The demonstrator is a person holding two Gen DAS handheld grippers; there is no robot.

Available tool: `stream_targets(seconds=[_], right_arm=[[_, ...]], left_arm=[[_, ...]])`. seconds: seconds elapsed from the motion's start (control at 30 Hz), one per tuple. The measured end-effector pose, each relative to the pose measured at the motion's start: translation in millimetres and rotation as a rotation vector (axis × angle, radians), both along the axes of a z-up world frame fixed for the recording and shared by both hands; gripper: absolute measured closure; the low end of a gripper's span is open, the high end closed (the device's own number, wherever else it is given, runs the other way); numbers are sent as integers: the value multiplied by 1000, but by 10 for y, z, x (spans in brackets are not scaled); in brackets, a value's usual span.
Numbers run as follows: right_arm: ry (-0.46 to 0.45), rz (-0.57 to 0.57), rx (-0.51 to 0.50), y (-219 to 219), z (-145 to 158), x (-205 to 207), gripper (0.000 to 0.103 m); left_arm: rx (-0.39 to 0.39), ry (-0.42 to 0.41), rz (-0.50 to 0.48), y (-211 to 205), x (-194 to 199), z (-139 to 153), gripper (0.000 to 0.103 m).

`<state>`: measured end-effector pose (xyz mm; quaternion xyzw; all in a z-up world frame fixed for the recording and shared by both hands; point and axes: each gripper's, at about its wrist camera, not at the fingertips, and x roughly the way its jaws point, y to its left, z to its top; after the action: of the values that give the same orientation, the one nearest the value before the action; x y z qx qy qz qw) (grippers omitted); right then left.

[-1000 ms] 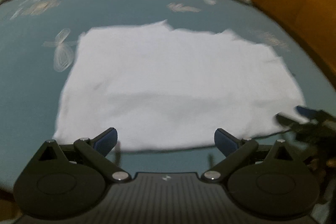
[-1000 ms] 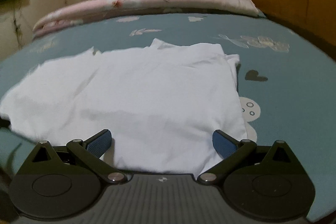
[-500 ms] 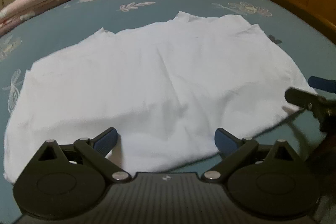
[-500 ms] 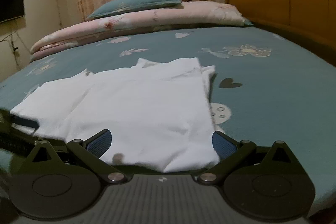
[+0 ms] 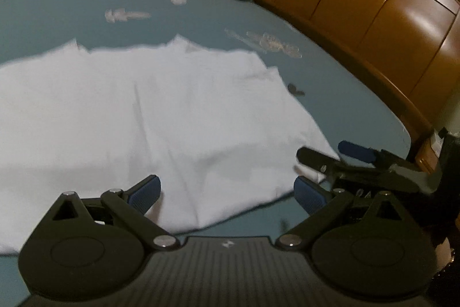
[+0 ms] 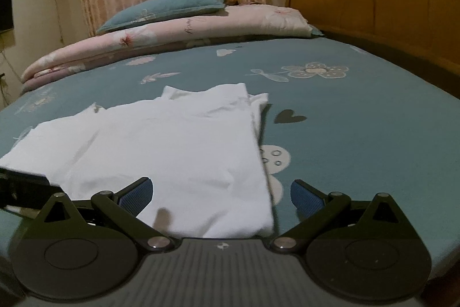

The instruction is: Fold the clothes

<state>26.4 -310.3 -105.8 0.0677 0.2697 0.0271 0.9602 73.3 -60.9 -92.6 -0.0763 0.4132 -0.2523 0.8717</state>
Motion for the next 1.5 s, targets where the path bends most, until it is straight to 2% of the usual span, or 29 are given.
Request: stream_targets(seconds=[0.17, 0.23, 0.33, 0.43, 0.53, 0.63, 0.77, 0.87, 1.03, 1.17, 1.33, 1.5], right_arm=[[-10, -44, 57, -104, 22, -9, 0], [-49, -48, 77, -93, 69, -31, 0], [-112, -5, 147, 3, 152, -26, 0], [-113, 81, 202, 205, 174, 82, 0], [-84, 137, 189, 447, 159, 238, 0], [-48, 156, 195, 561, 132, 351, 0], [-7, 120, 190, 445, 78, 375, 0], [36, 64, 201, 208, 9, 333, 0], [38, 111, 281, -105, -79, 197, 0], [45, 152, 244, -59, -112, 146, 0], [61, 124, 207, 44, -97, 167, 0], [66, 129, 137, 132, -101, 164, 0]], left_arm=[[-44, -27, 55, 227, -49, 129, 5], [-21, -53, 98, 333, -72, 212, 4], [66, -103, 220, 499, -99, 288, 4], [75, -68, 307, 716, -59, 299, 4], [53, -37, 353, 884, -70, 257, 4], [67, -25, 389, 1007, -139, 195, 4], [50, 15, 404, 1050, -101, 50, 4], [38, 14, 410, 1064, -101, -1, 4], [12, 17, 412, 1100, -142, 4, 4], [-36, 35, 395, 1171, -147, 64, 4], [-40, 48, 444, 1285, -188, 22, 4], [-69, 52, 427, 1373, -268, -3, 4]])
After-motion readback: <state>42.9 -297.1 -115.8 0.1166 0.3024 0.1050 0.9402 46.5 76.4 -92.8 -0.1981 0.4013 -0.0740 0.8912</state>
